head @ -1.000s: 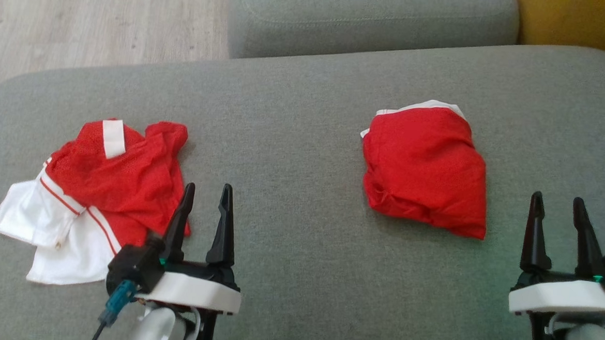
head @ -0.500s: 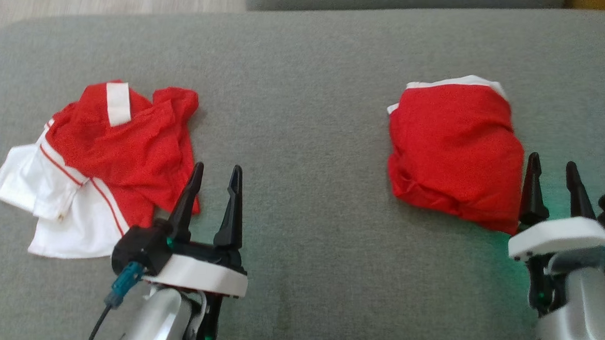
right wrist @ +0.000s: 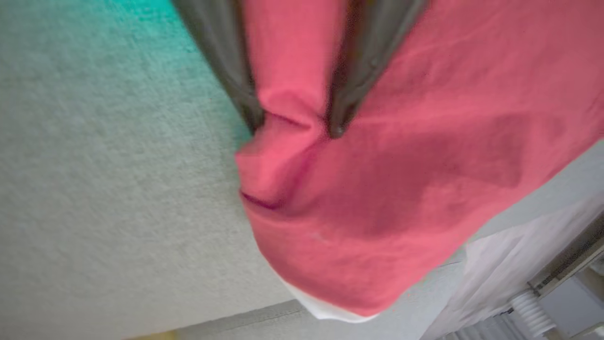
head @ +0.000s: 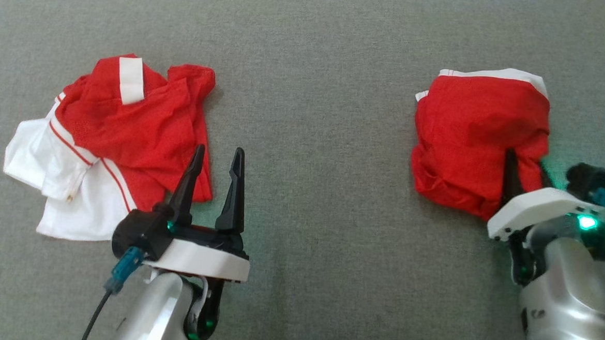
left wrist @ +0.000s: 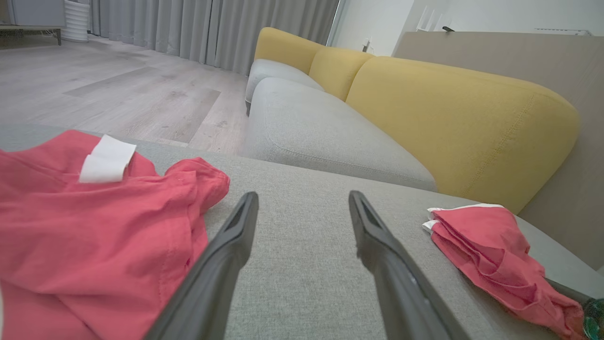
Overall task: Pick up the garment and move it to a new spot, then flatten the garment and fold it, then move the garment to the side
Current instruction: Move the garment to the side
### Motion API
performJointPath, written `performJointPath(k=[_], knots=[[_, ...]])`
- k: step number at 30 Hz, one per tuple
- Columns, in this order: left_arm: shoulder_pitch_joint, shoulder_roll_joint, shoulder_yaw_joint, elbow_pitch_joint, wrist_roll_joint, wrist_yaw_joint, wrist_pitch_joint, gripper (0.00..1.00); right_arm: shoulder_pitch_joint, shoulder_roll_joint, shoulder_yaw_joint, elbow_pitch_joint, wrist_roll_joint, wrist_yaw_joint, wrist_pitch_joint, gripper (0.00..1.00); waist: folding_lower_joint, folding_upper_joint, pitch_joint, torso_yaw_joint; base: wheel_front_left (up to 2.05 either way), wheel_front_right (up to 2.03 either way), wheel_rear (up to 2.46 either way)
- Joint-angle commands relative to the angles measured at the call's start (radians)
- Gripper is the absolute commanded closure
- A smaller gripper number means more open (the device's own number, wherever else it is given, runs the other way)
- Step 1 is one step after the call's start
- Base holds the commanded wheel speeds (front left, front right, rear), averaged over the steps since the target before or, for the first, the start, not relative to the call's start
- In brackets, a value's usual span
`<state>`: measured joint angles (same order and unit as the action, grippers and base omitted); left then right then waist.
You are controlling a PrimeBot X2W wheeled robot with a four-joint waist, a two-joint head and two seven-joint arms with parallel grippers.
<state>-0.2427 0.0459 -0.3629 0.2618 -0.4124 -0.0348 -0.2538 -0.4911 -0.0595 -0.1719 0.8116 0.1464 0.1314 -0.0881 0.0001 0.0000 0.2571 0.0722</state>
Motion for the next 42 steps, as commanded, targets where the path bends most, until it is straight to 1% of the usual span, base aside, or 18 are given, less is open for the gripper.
performJointPath(k=[1,5,7,11,14,20,23,26,27,30,33,37,42], knots=[[-0.032,0.004,0.030,-0.029,0.005,0.004,-0.008,0.00,-0.013,0.007,0.034,-0.007,-0.026,-0.001,-0.007,1.00,-0.0001,0.0000,-0.004,-0.005,0.00,0.00,0.00],[-0.030,0.004,0.036,-0.029,0.003,0.005,-0.008,0.00,-0.026,-0.025,0.059,-0.015,-0.096,-0.001,-0.033,1.00,-0.0001,0.0000,-0.021,-0.019,0.00,0.00,0.00],[-0.028,0.004,0.040,-0.031,0.001,0.006,-0.008,0.00,-0.030,-0.048,0.093,-0.022,-0.113,-0.001,-0.029,1.00,-0.0001,0.0000,-0.032,-0.026,0.00,0.00,0.00],[-0.022,0.004,0.044,-0.029,-0.001,0.006,-0.008,0.00,-0.035,-0.129,0.190,-0.058,-0.121,-0.001,-0.009,1.00,-0.0001,0.0000,-0.057,-0.037,0.00,0.00,0.00],[-0.019,0.004,0.047,-0.029,-0.004,0.005,-0.008,0.00,-0.033,-0.221,0.282,-0.094,-0.100,-0.001,0.020,1.00,-0.0001,0.0000,-0.069,-0.039,0.00,0.00,0.00],[-0.020,0.004,0.054,-0.041,0.000,0.003,-0.008,0.00,-0.011,-0.450,0.452,-0.154,-0.020,-0.001,0.071,1.00,-0.0001,0.0000,-0.057,-0.027,0.00,0.00,0.00],[-0.027,0.004,0.062,-0.045,0.007,0.000,-0.008,0.00,-0.007,-0.552,0.496,-0.157,0.015,-0.001,0.088,1.00,-0.0001,0.0000,-0.038,-0.019,0.00,0.00,0.00],[-0.034,0.004,0.069,-0.048,0.013,-0.005,-0.008,0.00,-0.011,-0.638,0.508,-0.132,0.031,-0.001,0.096,1.00,-0.0001,0.0000,-0.021,-0.011,0.00,0.00,0.00],[-0.034,0.004,0.069,-0.048,0.013,-0.005,-0.008,0.00,-0.011,-0.638,0.508,-0.132,0.031,-0.001,0.096,1.00,-0.0001,0.0000,-0.021,-0.011,0.00,0.00,0.00],[-0.040,0.004,0.073,-0.048,0.015,-0.009,-0.008,0.00,-0.014,-0.705,0.499,-0.084,0.026,-0.001,0.092,1.00,-0.0001,0.0000,-0.009,-0.003,0.00,0.00,0.00],[-0.049,0.004,0.076,-0.051,0.014,-0.010,-0.008,0.00,-0.021,-0.737,0.478,-0.033,0.029,-0.001,0.086,1.00,-0.0001,0.0000,0.001,0.003,0.00,0.00,0.00],[-0.055,0.004,0.077,-0.060,0.013,-0.008,-0.008,0.00,-0.042,-0.748,0.453,0.018,0.027,-0.001,0.079,1.00,-0.0001,0.0000,0.015,0.004,0.00,0.00,0.00],[-0.060,0.004,0.080,-0.061,0.017,-0.008,-0.008,0.00,-0.070,-0.735,0.427,0.058,0.023,-0.001,0.072,1.00,-0.0001,0.0000,0.029,0.001,0.00,0.00,0.00]])
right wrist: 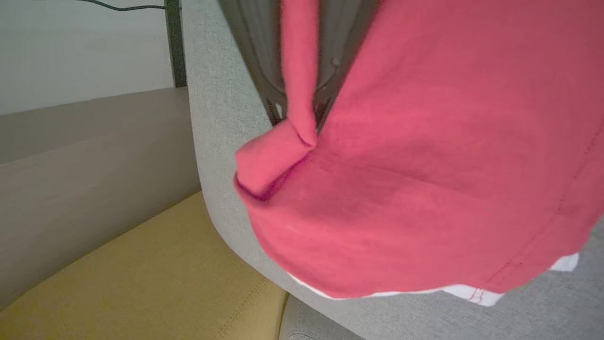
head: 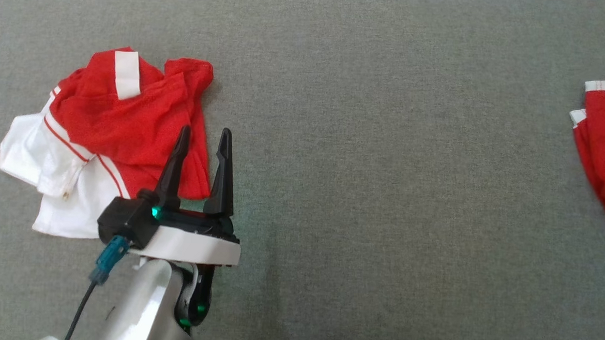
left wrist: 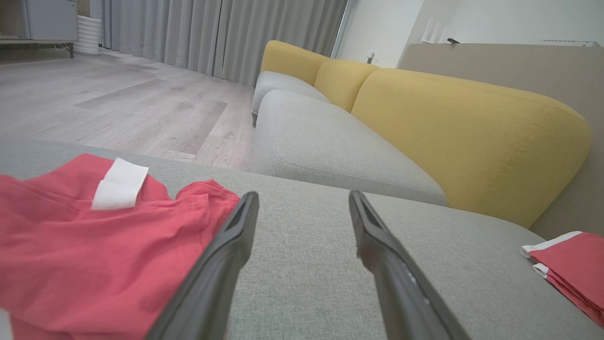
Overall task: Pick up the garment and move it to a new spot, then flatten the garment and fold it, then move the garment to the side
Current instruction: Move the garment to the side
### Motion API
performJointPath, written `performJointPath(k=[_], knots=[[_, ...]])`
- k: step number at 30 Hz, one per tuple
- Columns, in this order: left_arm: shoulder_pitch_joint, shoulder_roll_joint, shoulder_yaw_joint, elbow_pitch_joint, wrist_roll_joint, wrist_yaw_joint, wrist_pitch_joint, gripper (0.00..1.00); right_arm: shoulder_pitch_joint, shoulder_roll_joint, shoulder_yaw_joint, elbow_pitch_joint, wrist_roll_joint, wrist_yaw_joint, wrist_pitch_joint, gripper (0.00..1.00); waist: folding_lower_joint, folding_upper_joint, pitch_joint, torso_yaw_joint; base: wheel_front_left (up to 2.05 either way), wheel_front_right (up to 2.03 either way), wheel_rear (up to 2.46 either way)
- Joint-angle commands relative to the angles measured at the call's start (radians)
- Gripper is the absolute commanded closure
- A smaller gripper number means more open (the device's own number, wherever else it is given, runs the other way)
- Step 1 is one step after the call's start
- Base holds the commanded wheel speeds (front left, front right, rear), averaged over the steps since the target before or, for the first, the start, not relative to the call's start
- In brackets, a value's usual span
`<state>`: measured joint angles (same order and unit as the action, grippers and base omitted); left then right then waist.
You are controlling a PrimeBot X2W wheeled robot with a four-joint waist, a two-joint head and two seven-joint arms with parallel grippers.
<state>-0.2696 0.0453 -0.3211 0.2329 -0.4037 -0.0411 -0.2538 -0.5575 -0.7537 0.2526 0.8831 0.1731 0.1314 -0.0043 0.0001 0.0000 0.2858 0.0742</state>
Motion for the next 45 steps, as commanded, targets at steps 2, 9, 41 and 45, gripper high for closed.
performJointPath(k=[2,9,41,45], knots=[[-0.035,0.005,0.039,-0.031,0.010,-0.002,-0.008,0.00,-0.014,-0.029,-0.014,0.005,-0.005,-0.001,-0.004,1.00,-0.0001,0.0000,0.001,-0.005,0.00,0.00,0.00],[-0.028,0.005,0.048,-0.018,0.012,-0.004,-0.008,0.00,-0.049,0.033,-0.093,0.035,-0.050,-0.001,-0.006,0.00,-0.0001,0.0000,-0.047,-0.031,0.00,0.00,0.00],[0.203,0.005,0.095,-0.030,-0.018,0.025,-0.008,0.00,0.446,0.701,-0.405,-0.697,-0.006,-0.001,-0.209,0.00,-0.0001,0.0000,-0.357,-0.058,0.00,0.00,0.00],[0.241,0.005,0.091,-0.039,-0.036,0.039,-0.008,0.00,0.541,0.703,-0.367,-0.657,0.053,-0.001,-0.237,0.00,-0.0001,0.0000,-0.362,-0.055,0.00,0.00,0.00]])
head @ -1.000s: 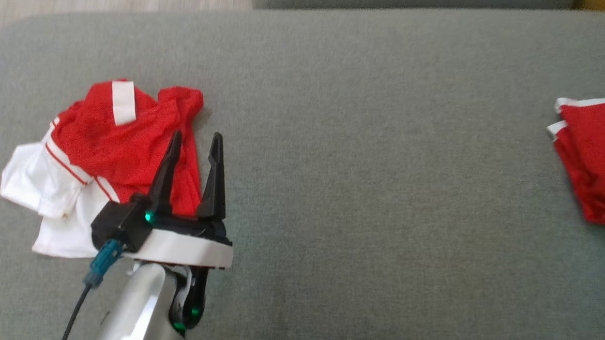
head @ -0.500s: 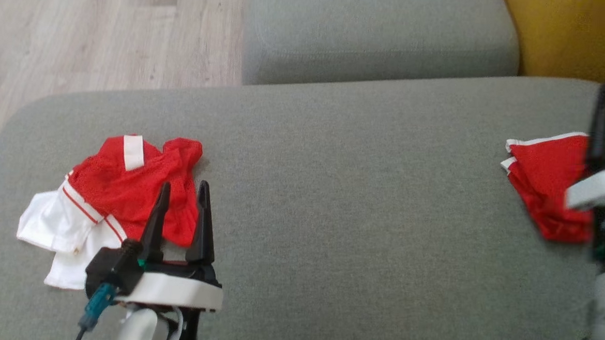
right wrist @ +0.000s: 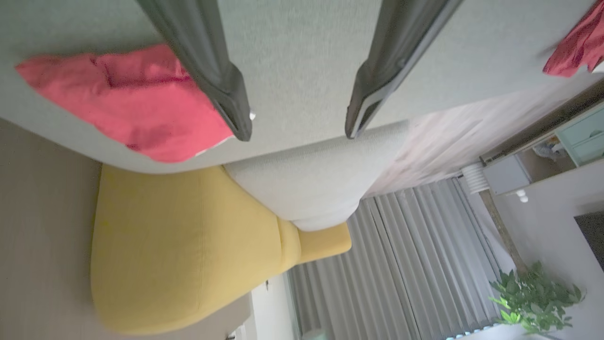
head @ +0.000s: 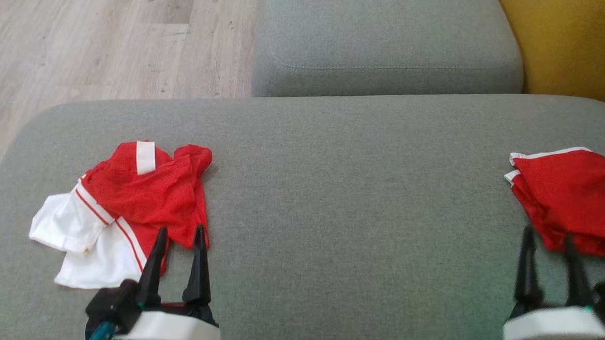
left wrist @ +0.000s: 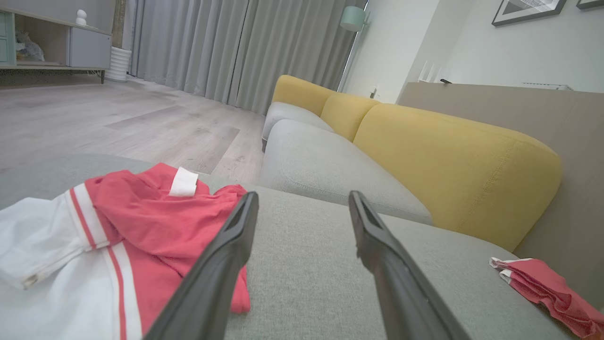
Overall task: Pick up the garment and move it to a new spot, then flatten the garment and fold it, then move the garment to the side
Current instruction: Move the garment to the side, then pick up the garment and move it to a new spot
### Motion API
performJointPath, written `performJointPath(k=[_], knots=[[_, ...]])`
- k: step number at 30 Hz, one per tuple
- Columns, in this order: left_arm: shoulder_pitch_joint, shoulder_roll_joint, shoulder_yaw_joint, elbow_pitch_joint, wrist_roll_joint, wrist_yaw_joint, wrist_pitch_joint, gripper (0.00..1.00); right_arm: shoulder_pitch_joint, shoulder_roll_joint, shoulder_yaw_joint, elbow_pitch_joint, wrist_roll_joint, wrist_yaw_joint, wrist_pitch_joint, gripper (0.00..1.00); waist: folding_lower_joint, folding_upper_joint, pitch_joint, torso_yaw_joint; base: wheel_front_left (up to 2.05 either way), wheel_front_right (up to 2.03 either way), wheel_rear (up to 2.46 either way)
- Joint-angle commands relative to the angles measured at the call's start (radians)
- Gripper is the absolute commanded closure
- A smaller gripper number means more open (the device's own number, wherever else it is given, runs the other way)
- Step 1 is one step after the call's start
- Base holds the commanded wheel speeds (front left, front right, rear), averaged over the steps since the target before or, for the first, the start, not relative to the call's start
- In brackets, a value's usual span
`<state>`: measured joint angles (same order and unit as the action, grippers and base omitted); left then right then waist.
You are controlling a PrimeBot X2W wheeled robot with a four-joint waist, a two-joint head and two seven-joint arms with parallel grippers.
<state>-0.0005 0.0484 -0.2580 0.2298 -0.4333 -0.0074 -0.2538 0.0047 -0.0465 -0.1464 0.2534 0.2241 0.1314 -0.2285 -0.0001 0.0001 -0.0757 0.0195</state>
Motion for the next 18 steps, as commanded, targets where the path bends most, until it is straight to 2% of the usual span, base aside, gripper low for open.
performJointPath(k=[1,6,18], knots=[[-0.021,0.002,0.030,-0.039,-0.009,0.007,-0.008,0.00,-0.002,-0.004,0.045,-0.019,0.006,-0.001,-0.018,0.00,0.0001,-0.0001,-0.002,0.000,0.00,0.00,0.00],[-0.002,0.002,0.042,-0.050,-0.005,0.007,-0.008,0.00,0.047,-0.004,0.076,-0.003,0.019,-0.001,-0.032,0.00,0.0001,-0.0001,-0.003,-0.002,0.00,0.00,0.00],[-0.014,0.002,0.039,-0.059,-0.004,0.006,-0.008,0.00,0.054,-0.004,0.085,-0.068,-0.006,-0.001,-0.033,0.00,0.0001,-0.0001,0.006,-0.002,0.00,0.00,0.00]])
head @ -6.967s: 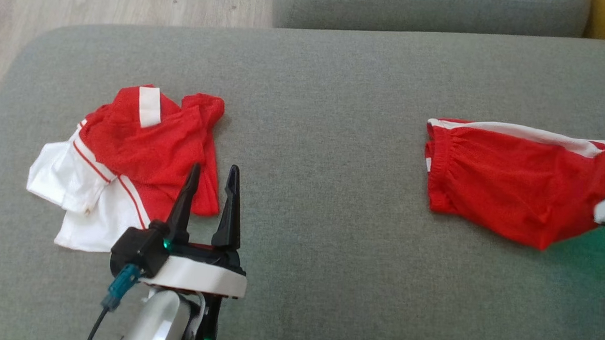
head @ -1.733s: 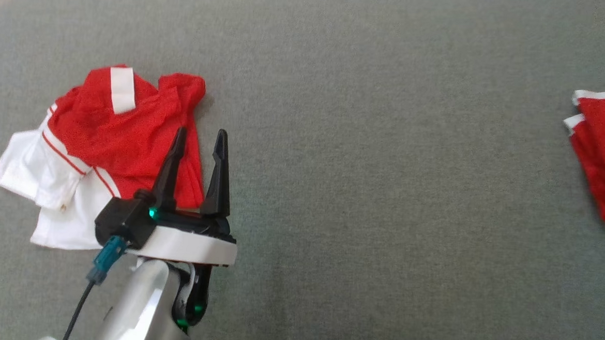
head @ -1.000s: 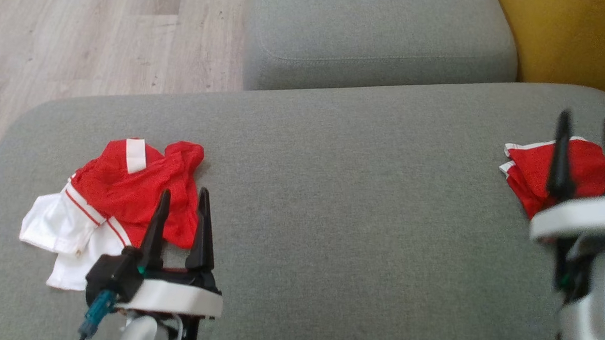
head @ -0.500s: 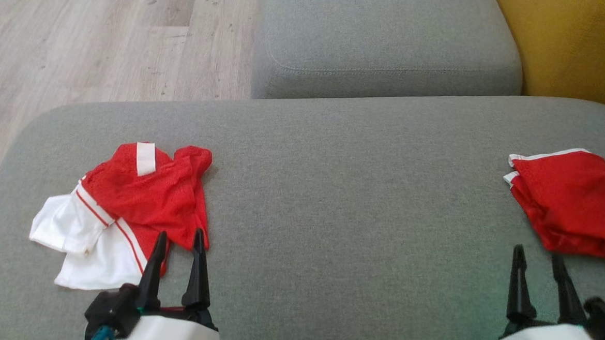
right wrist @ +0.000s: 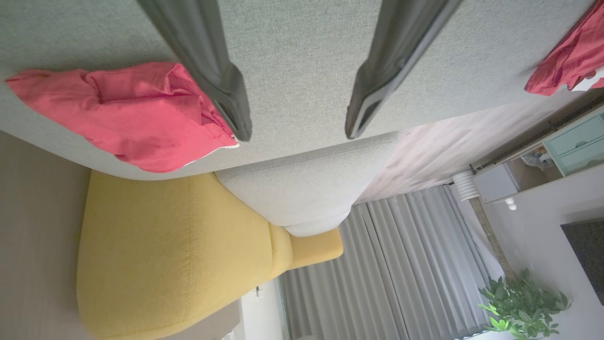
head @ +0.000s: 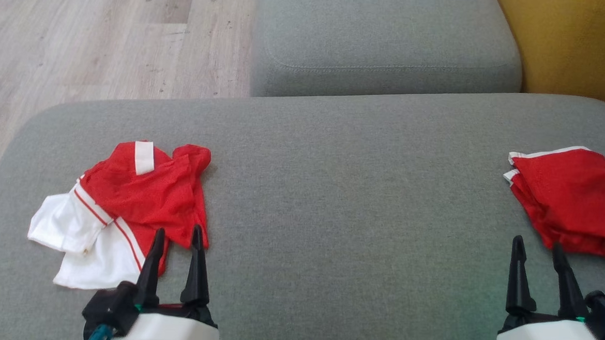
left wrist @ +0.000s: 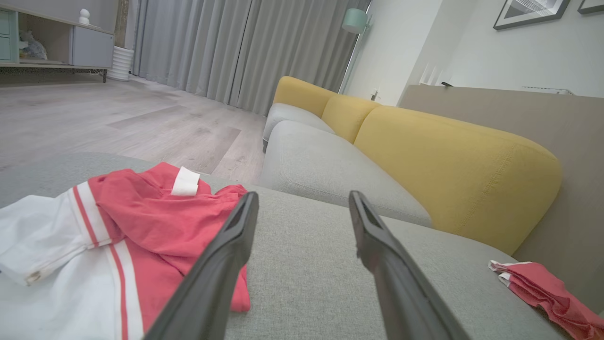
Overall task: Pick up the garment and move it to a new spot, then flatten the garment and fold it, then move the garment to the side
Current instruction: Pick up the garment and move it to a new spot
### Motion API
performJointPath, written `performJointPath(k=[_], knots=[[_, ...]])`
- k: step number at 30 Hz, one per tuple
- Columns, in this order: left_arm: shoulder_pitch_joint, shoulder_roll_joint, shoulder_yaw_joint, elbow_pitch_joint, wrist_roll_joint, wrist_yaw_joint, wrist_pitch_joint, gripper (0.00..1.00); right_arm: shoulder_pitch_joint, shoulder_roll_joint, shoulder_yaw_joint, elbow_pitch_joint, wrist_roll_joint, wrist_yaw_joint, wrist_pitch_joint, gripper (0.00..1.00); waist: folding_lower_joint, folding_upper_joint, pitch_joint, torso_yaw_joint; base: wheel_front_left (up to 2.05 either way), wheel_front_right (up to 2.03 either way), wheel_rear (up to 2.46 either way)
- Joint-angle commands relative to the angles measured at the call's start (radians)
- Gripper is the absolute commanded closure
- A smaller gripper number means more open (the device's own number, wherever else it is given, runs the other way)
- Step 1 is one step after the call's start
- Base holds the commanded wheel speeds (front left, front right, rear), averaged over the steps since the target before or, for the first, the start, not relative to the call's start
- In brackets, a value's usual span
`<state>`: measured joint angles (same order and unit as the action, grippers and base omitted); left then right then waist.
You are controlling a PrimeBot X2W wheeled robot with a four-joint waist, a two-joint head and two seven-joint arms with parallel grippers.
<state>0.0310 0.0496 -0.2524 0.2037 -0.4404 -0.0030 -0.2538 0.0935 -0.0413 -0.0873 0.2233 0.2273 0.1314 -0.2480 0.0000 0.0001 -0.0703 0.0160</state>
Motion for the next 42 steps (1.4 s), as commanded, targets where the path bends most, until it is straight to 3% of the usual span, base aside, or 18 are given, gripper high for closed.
performJointPath(k=[1,10,31,42], knots=[[-0.047,0.001,0.033,-0.032,0.003,0.002,-0.008,0.00,-0.033,-0.009,0.026,-0.039,-0.009,-0.001,-0.014,0.00,0.0000,-0.0001,0.001,0.003,0.00,0.00,0.00],[-0.053,0.001,0.035,-0.019,0.009,0.000,-0.008,0.00,-0.022,-0.009,0.047,-0.054,0.011,-0.001,-0.014,0.00,0.0000,-0.0001,-0.008,0.043,0.00,0.00,0.00],[-0.069,0.001,0.137,0.005,0.090,-0.024,-0.008,0.00,-0.005,-0.009,0.202,-0.075,0.080,-0.001,-0.014,0.00,0.0000,-0.0001,-0.021,0.366,0.00,0.00,0.00],[-0.088,0.001,0.165,0.008,0.108,-0.043,-0.008,0.00,-0.013,-0.009,0.229,-0.071,0.080,-0.001,-0.014,0.00,0.0000,-0.0001,0.007,0.407,0.00,0.00,0.00]])
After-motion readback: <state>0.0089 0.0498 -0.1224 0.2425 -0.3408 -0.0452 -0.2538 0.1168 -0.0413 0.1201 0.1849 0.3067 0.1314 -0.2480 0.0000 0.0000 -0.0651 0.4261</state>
